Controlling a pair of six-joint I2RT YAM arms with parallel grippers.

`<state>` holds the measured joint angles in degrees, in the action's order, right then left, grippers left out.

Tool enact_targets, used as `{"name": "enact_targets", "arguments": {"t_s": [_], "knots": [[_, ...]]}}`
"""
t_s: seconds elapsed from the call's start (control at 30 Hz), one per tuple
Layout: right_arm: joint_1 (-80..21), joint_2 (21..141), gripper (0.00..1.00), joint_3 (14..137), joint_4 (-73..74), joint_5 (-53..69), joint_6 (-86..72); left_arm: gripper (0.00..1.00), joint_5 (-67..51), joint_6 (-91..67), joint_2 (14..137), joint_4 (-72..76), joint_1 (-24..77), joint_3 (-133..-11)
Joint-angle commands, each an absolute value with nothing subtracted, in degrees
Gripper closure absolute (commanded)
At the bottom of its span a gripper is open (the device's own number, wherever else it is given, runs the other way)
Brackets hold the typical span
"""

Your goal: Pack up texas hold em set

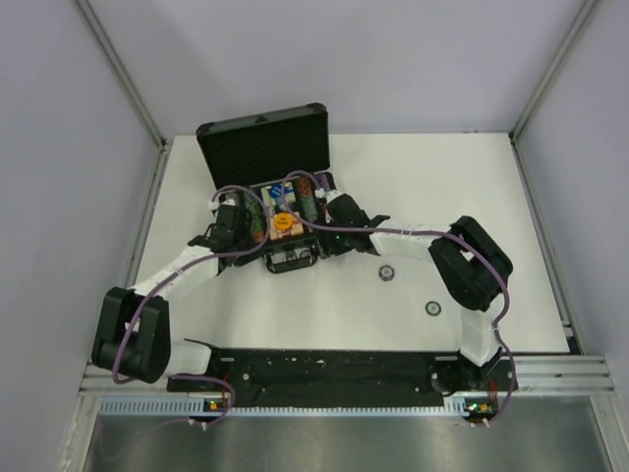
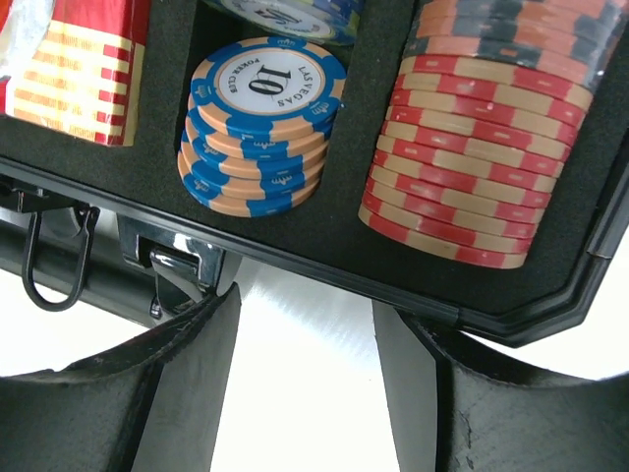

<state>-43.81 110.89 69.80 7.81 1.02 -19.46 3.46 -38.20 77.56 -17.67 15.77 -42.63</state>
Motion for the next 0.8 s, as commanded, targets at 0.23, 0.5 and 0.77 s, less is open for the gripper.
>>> {"name": "enact_targets", "arguments": {"t_s": [0.23, 0.5, 0.77], "knots": [[-45.4, 109.2, 0.38, 65.3, -8.5, 14.1, -22.8, 0.86, 2.5, -40.1, 70.6, -12.3, 16.0, -39.8], [-45.5, 110.1, 0.38, 65.2, -8.1, 13.7, -24.6, 0.86, 3.6, -40.9, 66.8, -13.9, 16.0, -38.4], [-49.7, 113.6, 0.39, 68.8, -4.5, 6.4, -21.4, 0.84, 7.2, -41.7, 62.9, -17.0, 16.0, -38.0]]}}
